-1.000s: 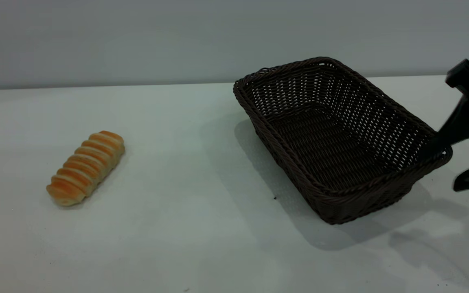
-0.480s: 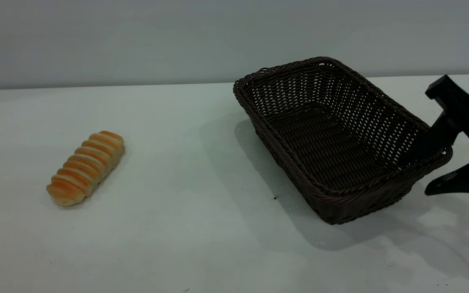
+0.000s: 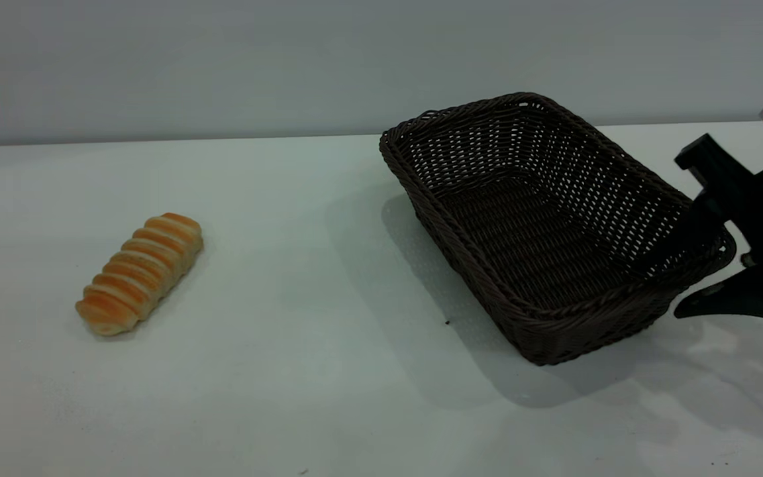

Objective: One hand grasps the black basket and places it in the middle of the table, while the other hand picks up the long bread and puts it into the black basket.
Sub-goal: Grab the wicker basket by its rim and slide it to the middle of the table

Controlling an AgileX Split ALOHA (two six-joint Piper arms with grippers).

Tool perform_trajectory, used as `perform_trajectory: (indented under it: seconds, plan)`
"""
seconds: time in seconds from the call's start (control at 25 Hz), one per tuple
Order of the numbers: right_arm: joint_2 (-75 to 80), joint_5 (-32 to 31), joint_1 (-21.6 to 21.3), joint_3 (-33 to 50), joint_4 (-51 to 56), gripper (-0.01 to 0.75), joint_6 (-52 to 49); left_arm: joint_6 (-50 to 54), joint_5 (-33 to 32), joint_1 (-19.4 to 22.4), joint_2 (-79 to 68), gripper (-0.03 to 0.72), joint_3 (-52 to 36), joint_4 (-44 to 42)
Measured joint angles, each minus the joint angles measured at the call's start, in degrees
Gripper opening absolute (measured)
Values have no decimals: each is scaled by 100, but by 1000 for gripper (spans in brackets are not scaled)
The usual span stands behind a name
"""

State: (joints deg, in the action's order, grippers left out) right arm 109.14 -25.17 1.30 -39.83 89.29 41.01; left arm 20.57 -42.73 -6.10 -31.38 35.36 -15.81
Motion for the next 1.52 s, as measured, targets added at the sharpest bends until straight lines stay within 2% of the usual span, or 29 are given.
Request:
perform_trajectory:
  seconds: [0.32, 0.4, 0.52, 0.84, 1.04, 1.28, 1.52]
  plan:
    - [879, 483, 385, -791, 21, 431, -387, 0, 0, 0, 0, 460, 0, 0]
    - [1092, 503, 390, -961, 21, 397, -563, 0, 0, 0, 0, 460, 0, 0]
    - [1189, 533, 390, -1043, -17, 257, -784, 0, 0, 0, 0, 460, 0, 0]
    - [1014, 400, 390, -1056, -654, 247, -835, 0, 25, 0, 0, 460, 0, 0]
    - [614, -254, 390, -1342, -1921, 247, -1083, 3, 30, 0, 0, 460, 0, 0]
    - [801, -1473, 390, -2304, -3736, 247, -1872, 3, 30, 0, 0, 460, 0, 0]
    - [1269, -1918, 524, -3217, -4468, 247, -2140, 3, 25, 0, 0, 460, 0, 5]
